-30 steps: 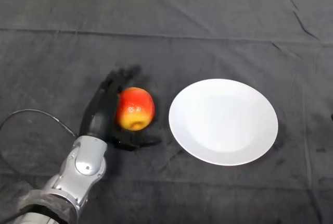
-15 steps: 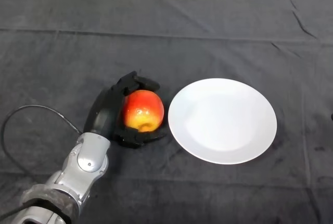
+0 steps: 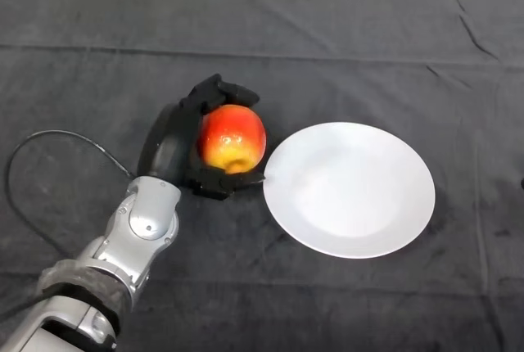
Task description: Move the apple to the plate
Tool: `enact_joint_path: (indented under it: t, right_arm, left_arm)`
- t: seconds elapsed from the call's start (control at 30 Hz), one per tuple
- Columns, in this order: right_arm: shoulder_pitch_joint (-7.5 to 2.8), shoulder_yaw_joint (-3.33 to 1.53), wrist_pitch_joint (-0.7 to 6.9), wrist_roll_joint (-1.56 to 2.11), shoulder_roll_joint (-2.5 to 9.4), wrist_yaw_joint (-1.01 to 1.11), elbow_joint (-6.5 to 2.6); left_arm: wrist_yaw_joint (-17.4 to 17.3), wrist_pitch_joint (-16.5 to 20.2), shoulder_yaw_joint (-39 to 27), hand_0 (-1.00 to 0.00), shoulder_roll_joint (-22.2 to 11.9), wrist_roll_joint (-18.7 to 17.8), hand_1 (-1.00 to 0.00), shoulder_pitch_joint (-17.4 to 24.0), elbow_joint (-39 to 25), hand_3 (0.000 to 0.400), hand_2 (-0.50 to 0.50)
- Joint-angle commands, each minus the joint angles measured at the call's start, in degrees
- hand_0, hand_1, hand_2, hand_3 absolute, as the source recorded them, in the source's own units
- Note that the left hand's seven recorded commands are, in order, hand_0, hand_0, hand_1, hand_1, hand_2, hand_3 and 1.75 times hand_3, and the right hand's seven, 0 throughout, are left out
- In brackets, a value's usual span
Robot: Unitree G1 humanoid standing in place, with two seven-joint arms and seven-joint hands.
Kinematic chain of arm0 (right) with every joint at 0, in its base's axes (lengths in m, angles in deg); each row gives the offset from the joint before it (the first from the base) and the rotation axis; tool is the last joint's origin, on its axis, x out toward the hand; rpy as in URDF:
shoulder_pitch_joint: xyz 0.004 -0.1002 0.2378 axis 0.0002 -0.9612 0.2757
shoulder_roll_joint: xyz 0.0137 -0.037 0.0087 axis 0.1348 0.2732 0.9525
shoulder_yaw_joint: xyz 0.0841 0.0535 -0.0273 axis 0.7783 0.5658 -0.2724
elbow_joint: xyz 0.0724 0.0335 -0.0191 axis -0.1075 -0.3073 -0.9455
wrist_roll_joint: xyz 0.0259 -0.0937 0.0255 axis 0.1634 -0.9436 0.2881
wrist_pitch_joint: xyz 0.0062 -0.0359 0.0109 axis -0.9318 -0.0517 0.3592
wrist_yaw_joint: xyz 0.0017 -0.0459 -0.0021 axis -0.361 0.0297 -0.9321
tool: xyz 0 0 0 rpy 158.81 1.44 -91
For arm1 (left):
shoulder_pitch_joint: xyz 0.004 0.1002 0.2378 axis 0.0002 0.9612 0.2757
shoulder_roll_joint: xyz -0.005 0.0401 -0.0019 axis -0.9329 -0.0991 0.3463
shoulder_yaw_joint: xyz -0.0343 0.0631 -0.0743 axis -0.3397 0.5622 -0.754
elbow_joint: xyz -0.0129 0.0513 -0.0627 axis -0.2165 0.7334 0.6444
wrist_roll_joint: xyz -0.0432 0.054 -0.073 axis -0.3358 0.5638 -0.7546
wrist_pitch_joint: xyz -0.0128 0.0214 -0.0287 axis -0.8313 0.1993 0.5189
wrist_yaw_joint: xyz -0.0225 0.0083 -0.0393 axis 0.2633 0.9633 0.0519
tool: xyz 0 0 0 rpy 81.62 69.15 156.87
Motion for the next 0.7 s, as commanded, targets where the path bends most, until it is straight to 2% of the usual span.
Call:
enact_joint_path:
  t: [0.03,0.3,0.7]
  right_arm:
    - [-0.66,1.41,0.16,-0.4,-1.03,-0.04,0.43]
    - [-0.64,1.4,0.14,-0.42,-1.05,-0.01,0.39]
    - [-0.61,1.38,0.14,-0.44,-1.08,0.05,0.32]
  left_arm:
    - [1.2,0.2,2.1,-1.0,0.0,0.8,-1.0,-2.8,-2.7,0.4,0.0]
    - [2.7,0.2,5.2,-1.0,1.8,1.6,-1.0,-3.9,-3.7,0.4,0.0]
    - [2.5,-0.8,10.8,-1.0,3.7,0.6,-1.0,-5.7,-2.0,0.4,0.0]
